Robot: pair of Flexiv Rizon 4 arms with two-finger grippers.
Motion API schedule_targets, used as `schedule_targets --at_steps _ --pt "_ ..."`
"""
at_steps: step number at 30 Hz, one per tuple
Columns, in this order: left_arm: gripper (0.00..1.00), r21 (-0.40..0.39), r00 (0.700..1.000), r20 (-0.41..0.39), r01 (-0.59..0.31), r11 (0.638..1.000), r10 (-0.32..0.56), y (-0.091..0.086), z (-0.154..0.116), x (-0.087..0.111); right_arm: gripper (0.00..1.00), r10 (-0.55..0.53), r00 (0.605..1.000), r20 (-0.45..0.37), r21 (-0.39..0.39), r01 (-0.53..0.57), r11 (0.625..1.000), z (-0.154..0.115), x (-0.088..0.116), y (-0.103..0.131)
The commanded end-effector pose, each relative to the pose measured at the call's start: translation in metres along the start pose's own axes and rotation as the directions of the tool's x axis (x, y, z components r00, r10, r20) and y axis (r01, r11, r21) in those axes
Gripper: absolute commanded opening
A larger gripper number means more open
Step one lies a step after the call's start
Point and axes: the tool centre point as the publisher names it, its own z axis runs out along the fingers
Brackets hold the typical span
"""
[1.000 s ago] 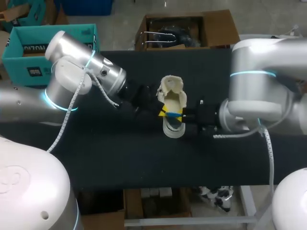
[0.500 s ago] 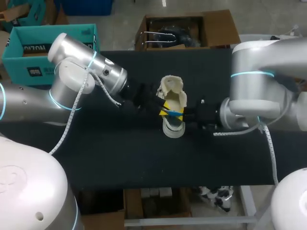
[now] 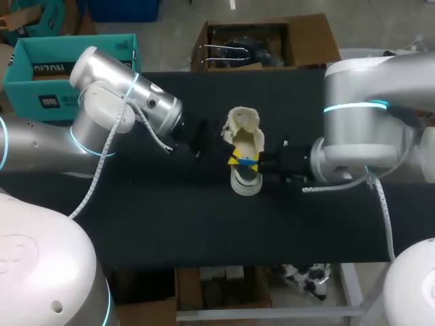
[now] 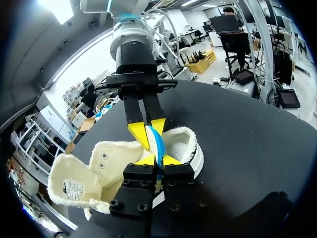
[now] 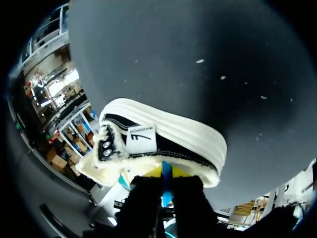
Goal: Open the shoe tongue, take the insole out of the shoe, put the insole back into the shoe, and pack the shoe into the shoebox
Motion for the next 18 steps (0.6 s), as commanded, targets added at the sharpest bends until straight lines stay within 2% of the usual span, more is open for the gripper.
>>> schedule_targets --at_steps 1,6,7,8,13,14,16,17,18 --pt "0.00 0.005 1.000 0.001 0.001 1.000 -0.001 0.002 0.006 -0.001 0.25 -0.008 1.000 0.017 -0.026 0.008 1.000 -0.005 -0.001 -0.015" --pt "0.00 0.006 1.000 0.008 0.005 1.000 -0.005 0.004 0.003 -0.001 0.24 -0.023 0.999 0.027 -0.048 0.024 0.999 -0.012 -0.004 -0.027" --pt "0.00 0.006 1.000 0.009 0.006 1.000 -0.006 0.004 0.003 -0.001 0.16 -0.024 0.999 0.027 -0.049 0.026 0.998 -0.012 -0.004 -0.028" --pt "0.00 0.008 1.000 0.010 0.008 1.000 -0.008 0.004 0.003 -0.001 0.00 -0.026 0.999 0.027 -0.049 0.028 0.998 -0.012 -0.003 -0.028" --pt "0.00 0.022 1.000 0.012 0.020 1.000 -0.020 0.003 0.003 0.001 0.00 -0.023 0.998 0.062 -0.032 0.025 0.999 -0.001 0.003 -0.021" --pt "0.22 0.029 1.000 0.013 0.025 0.999 -0.025 0.002 0.001 0.002 0.00 -0.017 0.997 0.073 -0.033 0.020 0.999 0.002 0.004 -0.018" --pt "0.47 0.034 0.999 0.014 0.030 0.999 -0.031 0.000 -0.005 0.003 0.00 -0.011 0.997 0.081 -0.023 0.013 1.000 0.007 0.005 -0.013" --pt "0.68 0.035 0.999 0.015 0.035 0.999 -0.036 -0.001 -0.009 0.004 0.00 -0.007 0.996 0.084 -0.023 0.009 1.000 0.008 0.005 -0.010" --pt "1.00 0.042 0.999 0.016 0.045 0.998 -0.046 -0.002 -0.013 0.005 0.00 -0.004 0.996 0.086 -0.024 0.006 1.000 0.010 0.004 -0.008"
